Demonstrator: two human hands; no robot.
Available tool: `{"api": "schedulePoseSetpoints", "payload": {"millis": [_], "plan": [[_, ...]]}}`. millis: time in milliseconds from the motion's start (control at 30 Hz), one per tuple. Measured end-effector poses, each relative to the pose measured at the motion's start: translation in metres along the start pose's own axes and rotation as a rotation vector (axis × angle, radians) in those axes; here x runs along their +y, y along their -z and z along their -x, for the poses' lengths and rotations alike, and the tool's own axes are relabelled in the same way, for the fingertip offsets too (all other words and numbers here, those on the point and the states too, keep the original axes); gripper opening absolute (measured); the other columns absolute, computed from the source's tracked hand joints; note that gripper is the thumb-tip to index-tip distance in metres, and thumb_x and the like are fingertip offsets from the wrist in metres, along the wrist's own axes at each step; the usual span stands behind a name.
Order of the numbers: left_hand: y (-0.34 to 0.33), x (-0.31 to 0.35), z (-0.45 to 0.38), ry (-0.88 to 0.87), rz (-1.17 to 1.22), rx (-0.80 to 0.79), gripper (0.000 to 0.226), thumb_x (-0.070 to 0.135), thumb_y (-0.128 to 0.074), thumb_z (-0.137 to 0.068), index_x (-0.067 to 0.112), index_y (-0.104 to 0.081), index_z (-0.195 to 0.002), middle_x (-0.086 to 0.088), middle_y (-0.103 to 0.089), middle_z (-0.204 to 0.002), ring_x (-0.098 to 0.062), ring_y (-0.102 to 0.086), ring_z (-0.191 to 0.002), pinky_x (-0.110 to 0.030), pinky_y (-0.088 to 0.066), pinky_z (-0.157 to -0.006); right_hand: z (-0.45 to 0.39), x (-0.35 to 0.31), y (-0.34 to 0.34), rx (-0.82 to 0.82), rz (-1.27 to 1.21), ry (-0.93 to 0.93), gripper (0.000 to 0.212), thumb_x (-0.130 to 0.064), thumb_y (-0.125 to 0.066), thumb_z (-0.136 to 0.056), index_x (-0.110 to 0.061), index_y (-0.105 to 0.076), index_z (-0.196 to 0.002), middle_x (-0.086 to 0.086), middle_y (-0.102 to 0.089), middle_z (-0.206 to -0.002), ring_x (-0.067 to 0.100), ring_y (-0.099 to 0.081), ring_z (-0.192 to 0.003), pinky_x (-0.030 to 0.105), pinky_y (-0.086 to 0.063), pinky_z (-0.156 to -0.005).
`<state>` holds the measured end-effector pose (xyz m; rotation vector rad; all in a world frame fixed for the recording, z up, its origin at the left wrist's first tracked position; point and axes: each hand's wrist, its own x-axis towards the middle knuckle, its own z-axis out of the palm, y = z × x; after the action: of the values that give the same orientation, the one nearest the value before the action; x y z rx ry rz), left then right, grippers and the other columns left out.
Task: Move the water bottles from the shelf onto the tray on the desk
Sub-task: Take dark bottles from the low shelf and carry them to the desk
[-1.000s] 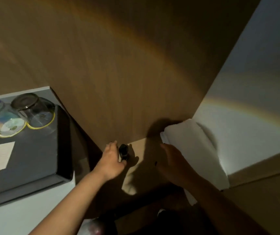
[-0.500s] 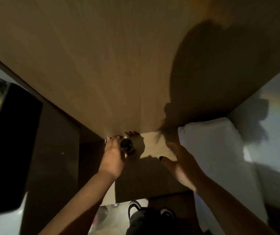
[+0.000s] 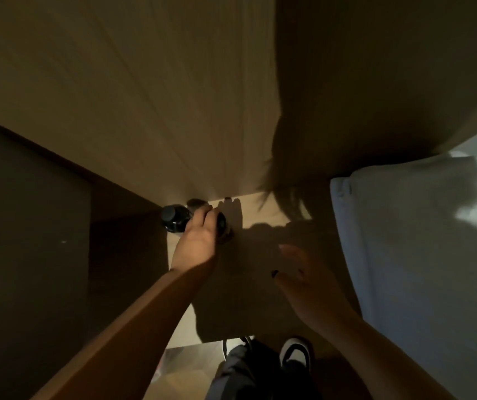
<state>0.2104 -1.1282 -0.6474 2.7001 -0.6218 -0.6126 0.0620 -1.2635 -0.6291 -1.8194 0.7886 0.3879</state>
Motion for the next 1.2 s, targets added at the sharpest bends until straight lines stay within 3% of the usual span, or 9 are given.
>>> {"api": "schedulePoseSetpoints", "payload": {"millis": [233,333,433,567,667,767,900,1067,1200], "plan": [[0.026,-0.001,-0.004,-0.068,0.012,0.000,0.053,-0.003,-0.058,-0.084,0.012,-0.046,-0.134,-0.009,-0.047,-0.136,-0.027,-0.049,-0.124,-0.037,-0.044,-0.104,-0.013,-0.010,0.002,-0.059,0.026,0.010,0.054,-0.024,-0.054,-0.092,-0.028,-0.031,-0.140,0.001,-0.053,-0.110,-0.002,-0.043,-0.060,0.009,-0.034,-0.040],[0.042,0.006,0.008,-0.206,0.124,0.115,0.046,-0.007,-0.060,-0.080,0.008,-0.056,-0.123,-0.010,-0.058,-0.124,-0.024,-0.057,-0.115,-0.034,-0.047,-0.101,-0.021,-0.023,0.007,-0.026,0.021,0.104,0.063,-0.030,-0.063,-0.086,-0.025,-0.031,-0.140,0.000,-0.050,-0.128,0.003,-0.055,-0.095,0.013,-0.048,-0.068],[0.057,0.022,0.022,-0.306,0.203,0.180,0.035,0.001,-0.061,-0.086,0.009,-0.060,-0.120,-0.005,-0.062,-0.118,-0.015,-0.058,-0.110,-0.025,-0.047,-0.098,-0.028,-0.028,0.010,-0.007,-0.025,0.197,0.087,-0.033,-0.076,-0.073,-0.023,-0.025,-0.144,-0.002,-0.035,-0.144,0.012,-0.038,-0.129,0.029,-0.042,-0.098],[0.075,0.042,0.034,-0.421,0.347,0.148,0.033,0.004,-0.062,-0.087,0.013,-0.062,-0.118,0.006,-0.060,-0.111,-0.003,-0.056,-0.105,-0.009,-0.044,-0.090,-0.039,-0.022,0.006,0.034,0.093,0.377,0.090,-0.051,-0.071,-0.061,-0.015,-0.039,-0.137,0.005,-0.050,-0.134,0.015,-0.051,-0.122,0.029,-0.049,-0.098],[0.078,0.046,0.034,-0.459,0.382,0.073,0.031,0.011,-0.062,-0.088,0.013,-0.061,-0.118,0.007,-0.062,-0.108,0.000,-0.058,-0.101,-0.008,-0.046,-0.084,-0.043,-0.015,0.006,0.068,0.129,0.421,0.070,-0.037,-0.076,-0.066,-0.009,-0.051,-0.125,0.004,-0.062,-0.117,0.006,-0.060,-0.104,0.008,-0.048,-0.083],[0.075,0.040,0.030,-0.316,0.466,0.071,0.039,0.015,-0.063,-0.087,0.014,-0.054,-0.126,0.010,-0.063,-0.110,0.000,-0.060,-0.104,-0.012,-0.048,-0.090,-0.041,-0.011,0.005,-0.074,0.004,0.243,0.052,-0.011,-0.079,-0.068,-0.022,-0.052,-0.112,-0.010,-0.062,-0.095,-0.003,-0.059,-0.078,0.006,-0.047,-0.063],[0.062,0.010,0.017,0.107,0.523,0.355,0.074,0.017,-0.073,-0.078,0.023,-0.033,-0.140,0.009,-0.036,-0.137,-0.007,-0.035,-0.132,-0.030,-0.034,-0.111,-0.035,-0.002,-0.005,-0.085,-0.113,0.116,0.036,-0.005,-0.076,-0.072,-0.017,-0.055,-0.099,-0.004,-0.060,-0.072,0.001,-0.060,-0.054,0.010,-0.046,-0.049],[0.028,-0.028,-0.010,0.545,0.667,0.275,0.096,0.011,-0.081,-0.070,0.018,-0.022,-0.145,-0.006,-0.027,-0.148,-0.025,-0.031,-0.137,-0.040,-0.028,-0.115,-0.033,-0.003,-0.011,-0.038,-0.180,0.064,0.044,-0.003,-0.076,-0.070,-0.022,-0.051,-0.100,-0.003,-0.062,-0.079,-0.005,-0.061,-0.061,0.007,-0.046,-0.052],[-0.002,-0.040,-0.024,0.564,0.755,0.240,0.091,0.004,-0.081,-0.066,0.022,-0.032,-0.140,-0.004,-0.039,-0.144,-0.023,-0.038,-0.134,-0.043,-0.032,-0.113,-0.035,-0.009,-0.011,-0.085,-0.195,0.037,0.047,-0.006,-0.078,-0.070,-0.024,-0.050,-0.103,-0.004,-0.062,-0.084,0.002,-0.062,-0.066,0.008,-0.047,-0.052]]}}
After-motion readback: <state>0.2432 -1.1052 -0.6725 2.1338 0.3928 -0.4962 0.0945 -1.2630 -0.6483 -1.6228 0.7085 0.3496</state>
